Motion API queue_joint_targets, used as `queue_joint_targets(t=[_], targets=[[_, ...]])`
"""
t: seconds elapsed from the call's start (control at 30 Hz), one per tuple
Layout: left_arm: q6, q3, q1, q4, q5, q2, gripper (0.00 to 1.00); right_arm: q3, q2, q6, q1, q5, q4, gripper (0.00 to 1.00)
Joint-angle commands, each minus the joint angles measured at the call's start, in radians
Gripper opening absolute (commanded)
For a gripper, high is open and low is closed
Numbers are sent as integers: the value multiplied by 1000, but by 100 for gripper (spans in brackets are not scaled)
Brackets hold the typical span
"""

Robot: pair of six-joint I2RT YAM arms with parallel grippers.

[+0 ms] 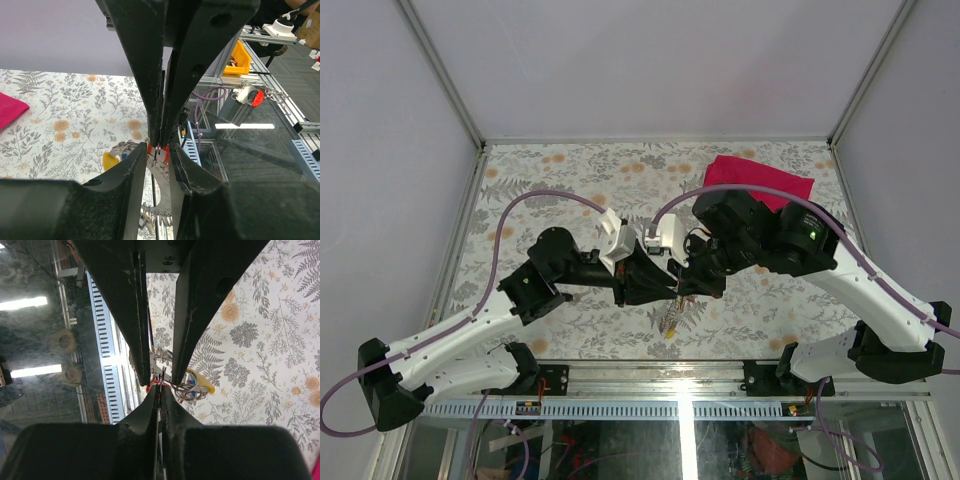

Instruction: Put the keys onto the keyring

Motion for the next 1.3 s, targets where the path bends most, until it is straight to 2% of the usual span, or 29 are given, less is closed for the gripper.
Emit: queue_joint_targets(t=[0.0,0.17,0.33,0.37,0.6,0.73,0.83,1.03,1.13,1.27], targets=[[22,34,-12,9,-3,-4,25,8,-20,19,9,-20,57,0],[35,38,-20,-12,-11,-2,23,8,-26,21,9,-25,63,0],[39,45,-24,-18,-9,-1,2,-4,-29,24,10,-24,69,0],[41,47,-26,-22,-9,-2,0,-7,-32,24,9,-25,72,0],[42,43,-29,-46,-32,-30,0,-25,-65,38,11,-19,119,0],[23,38,-30,-33,-76,-59,0,-64,-110,78,10,39,194,20],[-3,14,-31,4,-126,-91,0,-112,-171,136,10,106,283,32],[-58,-79,-31,129,-278,-174,0,-292,-342,359,9,246,557,41],[-74,-88,-30,141,-307,-182,0,-407,-423,503,10,250,710,43],[-95,-98,-31,171,-323,-183,0,-462,-447,610,10,225,782,46]])
